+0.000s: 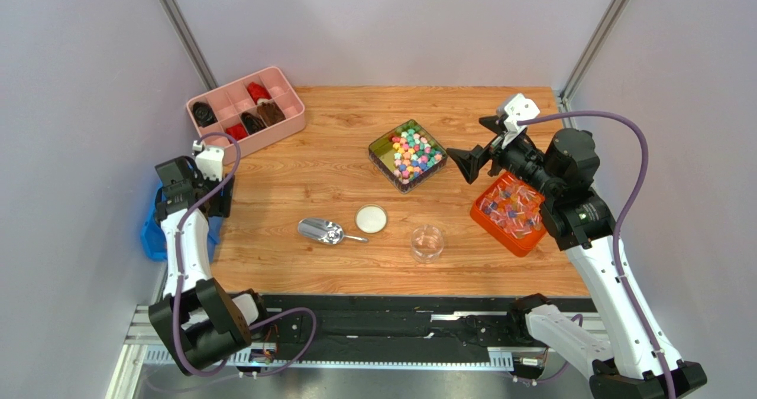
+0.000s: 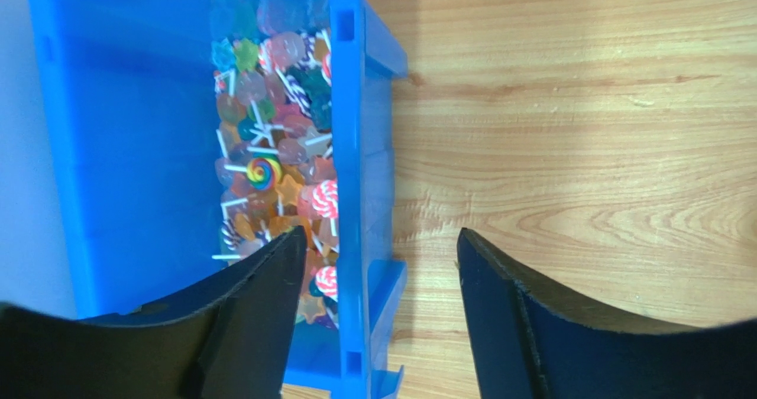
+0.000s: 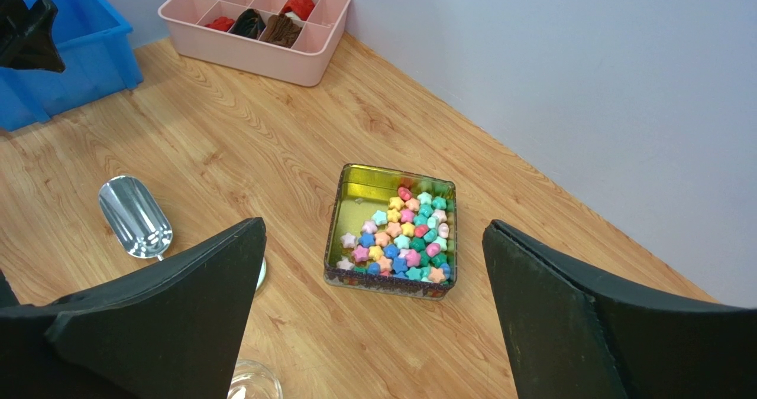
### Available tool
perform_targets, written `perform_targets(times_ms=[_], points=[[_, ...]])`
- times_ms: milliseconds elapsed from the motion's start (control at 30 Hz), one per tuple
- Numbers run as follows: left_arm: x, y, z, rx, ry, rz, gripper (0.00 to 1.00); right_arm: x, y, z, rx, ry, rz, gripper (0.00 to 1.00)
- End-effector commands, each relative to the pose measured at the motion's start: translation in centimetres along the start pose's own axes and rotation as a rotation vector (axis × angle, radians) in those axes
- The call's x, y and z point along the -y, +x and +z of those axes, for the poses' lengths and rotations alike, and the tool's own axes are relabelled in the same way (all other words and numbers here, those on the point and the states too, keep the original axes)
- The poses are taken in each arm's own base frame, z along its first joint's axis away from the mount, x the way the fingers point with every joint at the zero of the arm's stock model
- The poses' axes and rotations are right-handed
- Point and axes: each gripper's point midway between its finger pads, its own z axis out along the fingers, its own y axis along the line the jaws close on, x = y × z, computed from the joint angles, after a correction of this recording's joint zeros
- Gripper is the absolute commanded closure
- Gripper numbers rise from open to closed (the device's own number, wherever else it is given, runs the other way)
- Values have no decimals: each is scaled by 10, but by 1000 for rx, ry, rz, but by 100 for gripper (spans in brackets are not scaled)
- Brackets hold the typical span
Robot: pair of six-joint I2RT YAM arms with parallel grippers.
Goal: Pack the candies
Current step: Move the storage box to the corner of the board.
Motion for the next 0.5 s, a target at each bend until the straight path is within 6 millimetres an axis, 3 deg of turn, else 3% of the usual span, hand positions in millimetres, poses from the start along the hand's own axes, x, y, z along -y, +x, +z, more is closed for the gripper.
perform_targets(times_ms=[0, 200, 333, 467], points=[[-6, -34, -24, 112, -1, 1, 20, -2, -9, 1, 39, -15, -29, 2], [2, -67, -45, 216, 65, 3, 1, -2, -9, 2, 39, -16, -29, 2], [14, -96, -60, 299, 157, -7, 1, -2, -8, 2, 39, -15, -30, 2], [46, -121, -62, 343, 266, 53, 1, -1, -6, 5, 31, -16, -26, 2]])
